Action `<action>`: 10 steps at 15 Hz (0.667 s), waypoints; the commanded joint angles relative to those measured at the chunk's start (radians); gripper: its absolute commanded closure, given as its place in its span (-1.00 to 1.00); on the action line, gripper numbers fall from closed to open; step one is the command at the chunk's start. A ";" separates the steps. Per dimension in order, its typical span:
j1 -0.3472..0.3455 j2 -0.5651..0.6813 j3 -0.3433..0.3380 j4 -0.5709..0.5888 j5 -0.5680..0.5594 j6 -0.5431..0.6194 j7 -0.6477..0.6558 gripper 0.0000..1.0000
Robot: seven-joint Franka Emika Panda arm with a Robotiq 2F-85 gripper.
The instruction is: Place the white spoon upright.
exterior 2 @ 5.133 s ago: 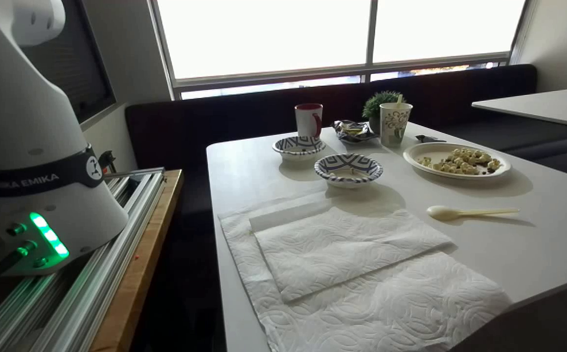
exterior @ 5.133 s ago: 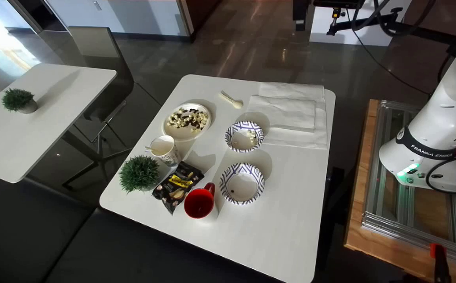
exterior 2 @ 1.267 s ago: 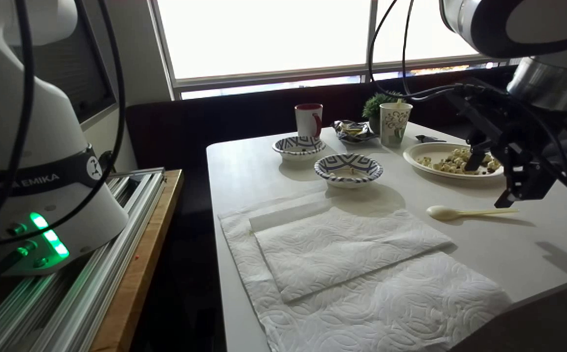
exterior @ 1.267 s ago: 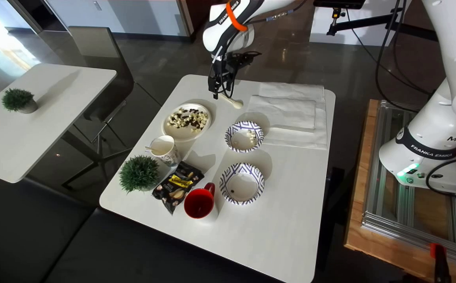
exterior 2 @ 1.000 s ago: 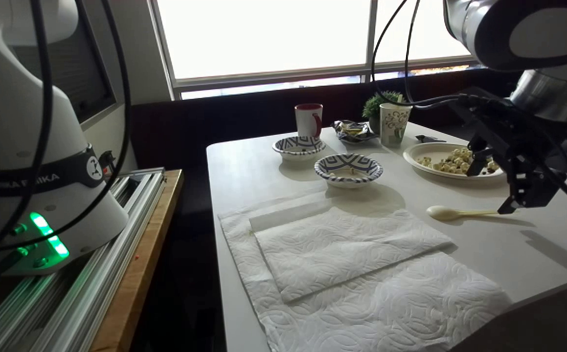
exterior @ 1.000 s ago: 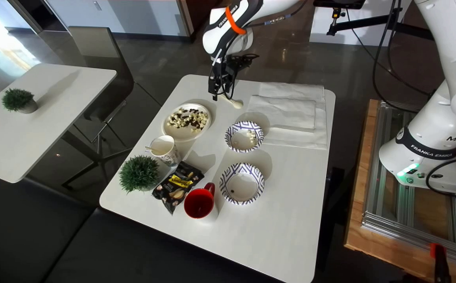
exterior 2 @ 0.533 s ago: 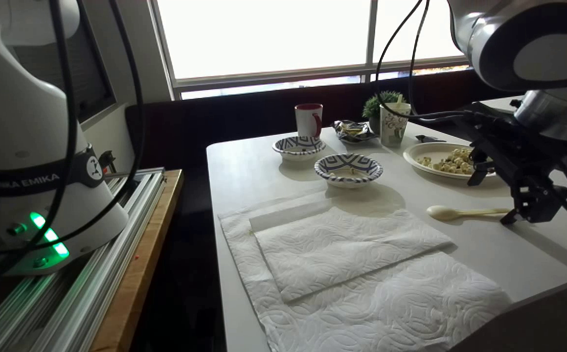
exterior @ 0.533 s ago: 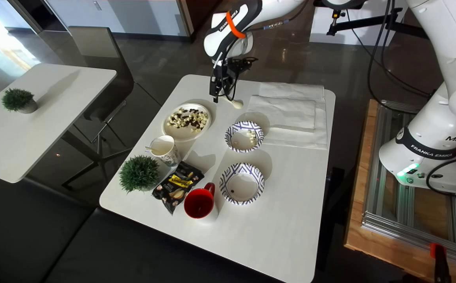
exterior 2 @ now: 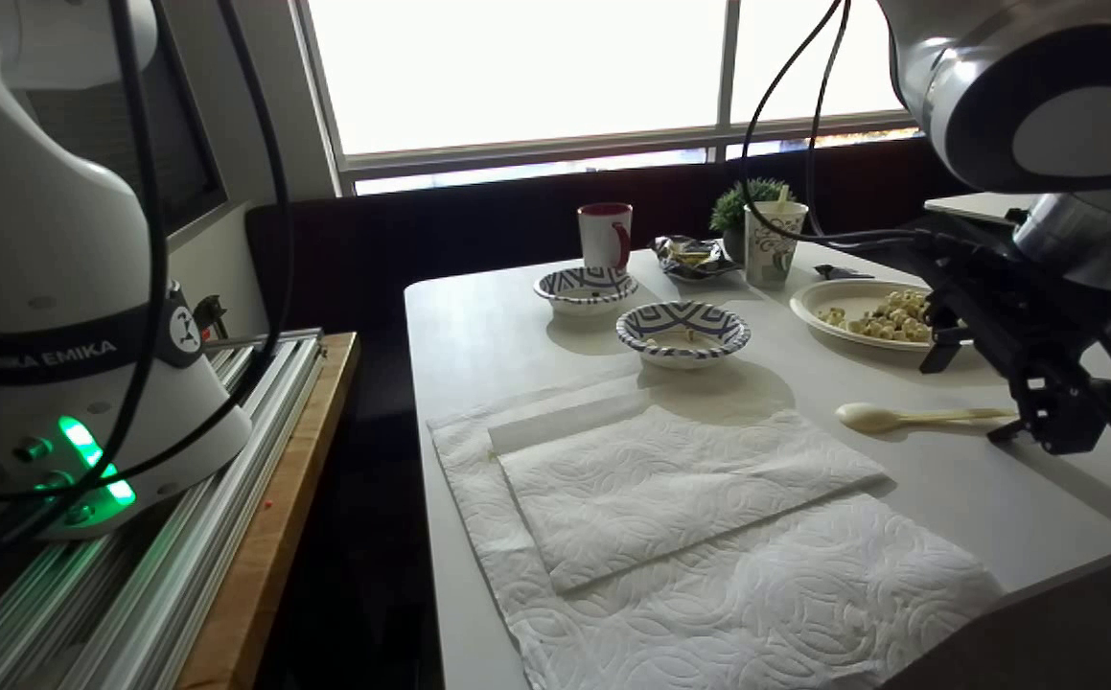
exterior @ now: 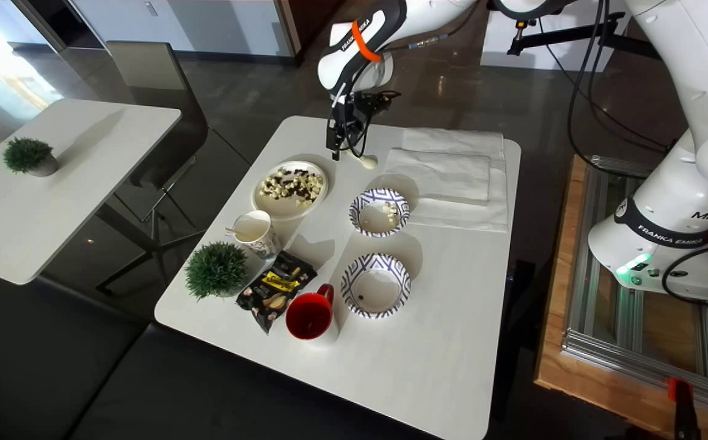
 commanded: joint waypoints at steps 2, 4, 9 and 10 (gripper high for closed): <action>-0.009 0.034 0.004 0.035 0.003 0.008 -0.019 -0.77; -0.008 0.033 0.000 0.035 0.001 0.008 -0.018 -0.53; -0.010 0.029 -0.001 0.032 0.002 0.007 -0.016 -0.17; -0.010 0.028 0.000 0.031 0.002 0.008 -0.018 -0.08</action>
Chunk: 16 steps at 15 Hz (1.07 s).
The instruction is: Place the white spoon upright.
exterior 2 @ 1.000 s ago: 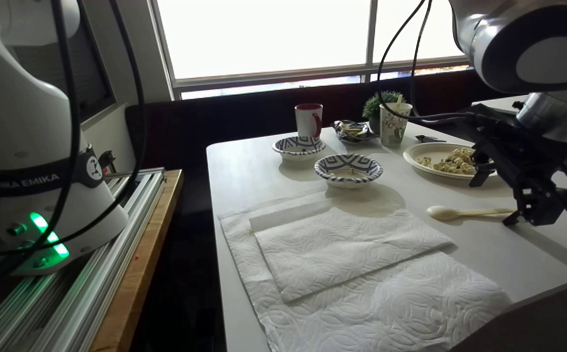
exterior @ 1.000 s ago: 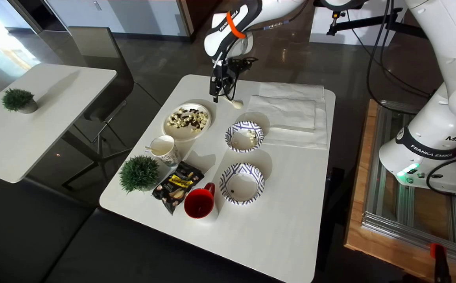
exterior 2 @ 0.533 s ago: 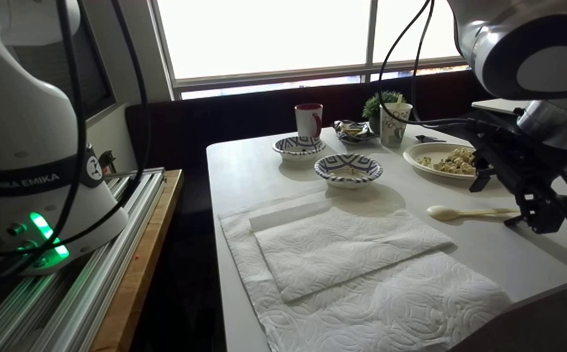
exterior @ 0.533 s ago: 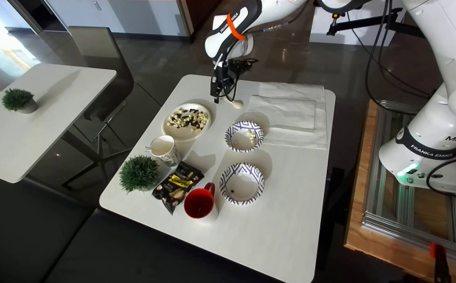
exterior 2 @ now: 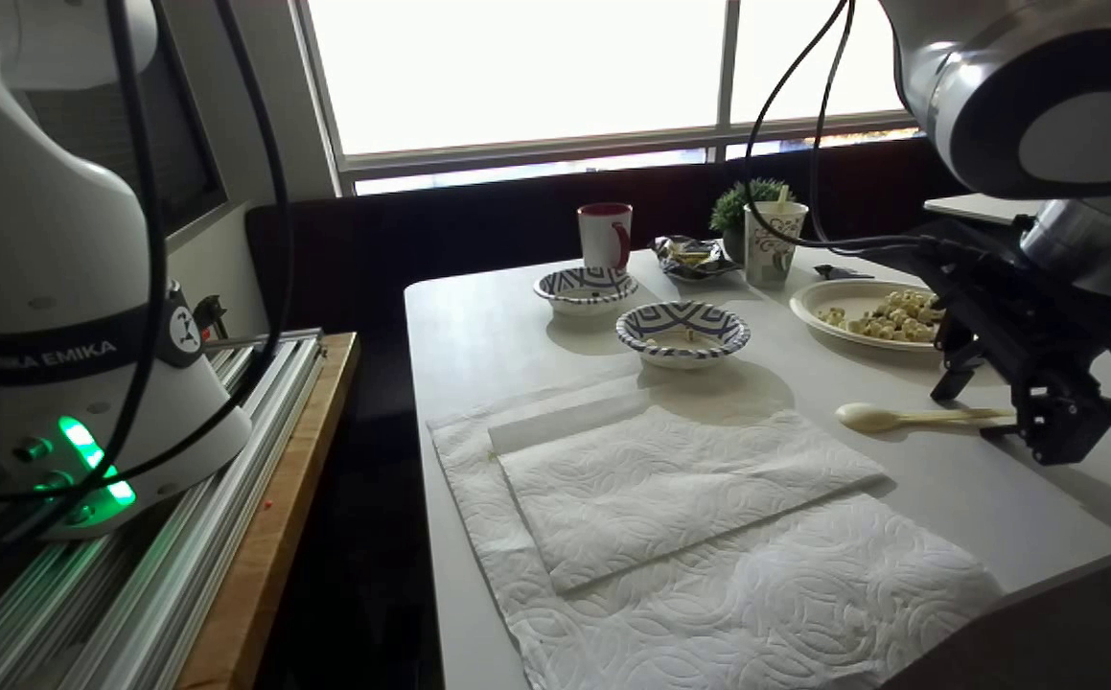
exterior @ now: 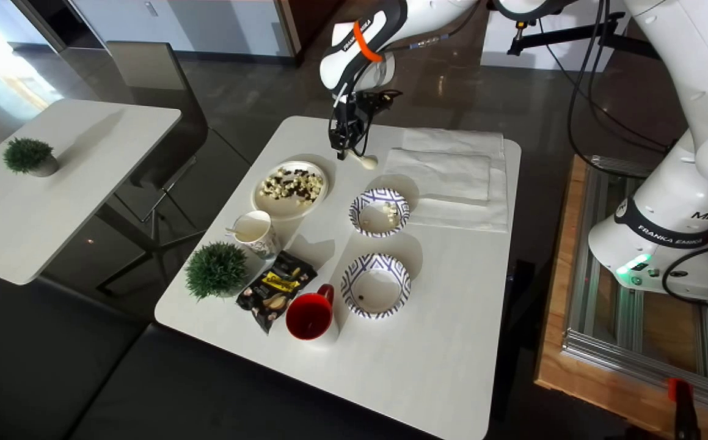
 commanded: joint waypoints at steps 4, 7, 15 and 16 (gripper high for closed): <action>-0.004 0.021 0.014 0.029 0.003 0.000 -0.017 0.04; -0.001 0.020 0.015 0.027 0.002 0.002 -0.017 0.10; 0.001 0.017 0.020 0.025 0.003 0.002 -0.018 0.47; 0.002 0.016 0.019 0.025 0.002 0.002 -0.018 0.52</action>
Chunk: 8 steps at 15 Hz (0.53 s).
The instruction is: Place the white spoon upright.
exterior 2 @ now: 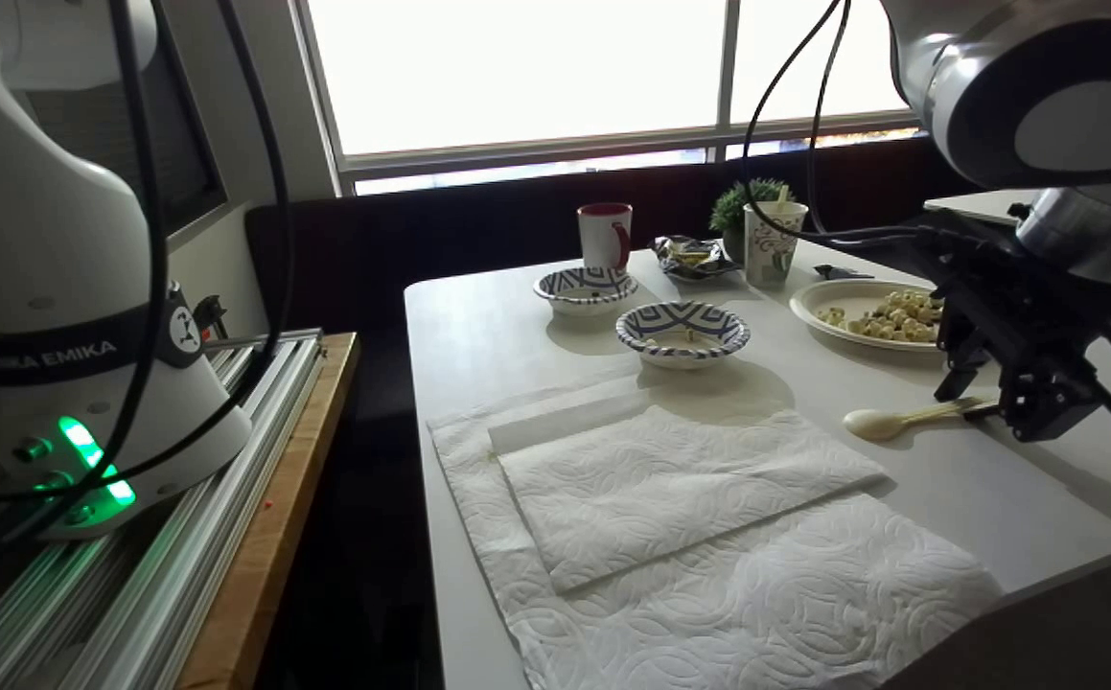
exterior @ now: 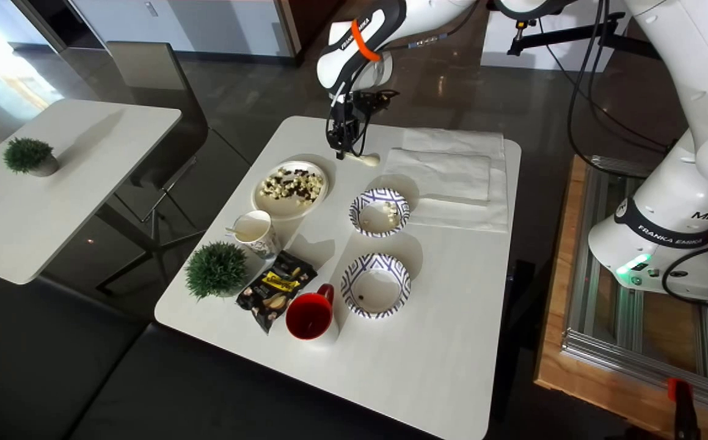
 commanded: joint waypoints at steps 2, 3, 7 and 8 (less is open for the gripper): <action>0.000 0.019 0.009 0.020 0.002 0.003 -0.013 0.77; 0.002 0.017 0.010 0.017 0.001 0.002 -0.014 0.84; 0.005 0.014 0.008 0.011 -0.005 0.003 -0.020 0.74; 0.007 0.013 0.008 0.010 -0.006 0.001 -0.018 0.76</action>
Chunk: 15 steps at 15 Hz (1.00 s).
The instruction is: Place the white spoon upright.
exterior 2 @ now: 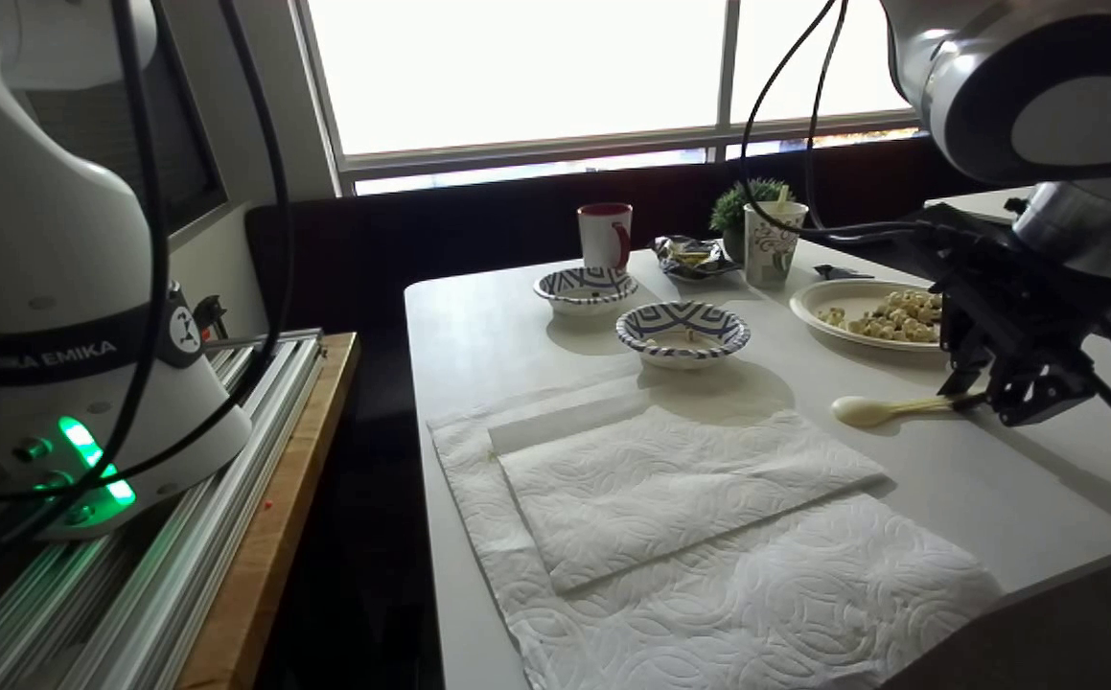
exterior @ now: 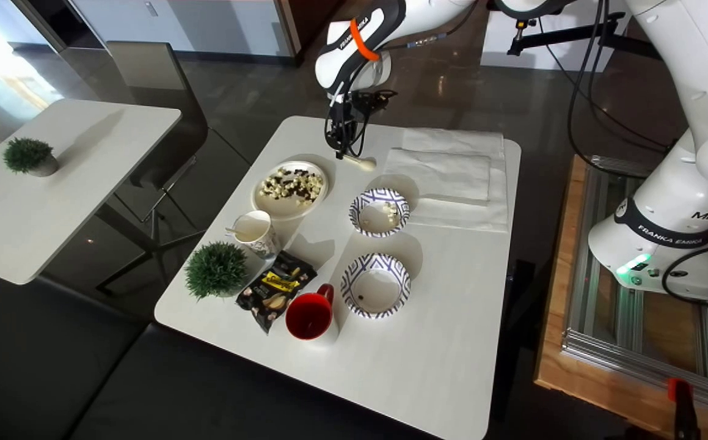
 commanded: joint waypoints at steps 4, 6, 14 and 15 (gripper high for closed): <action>0.007 0.005 -0.001 0.002 -0.009 -0.002 -0.013 0.92; 0.010 -0.003 -0.003 -0.003 -0.010 -0.003 -0.008 0.92; 0.070 -0.106 -0.047 -0.053 -0.044 0.014 0.070 0.92; 0.089 -0.116 -0.069 -0.058 -0.064 0.021 0.094 0.92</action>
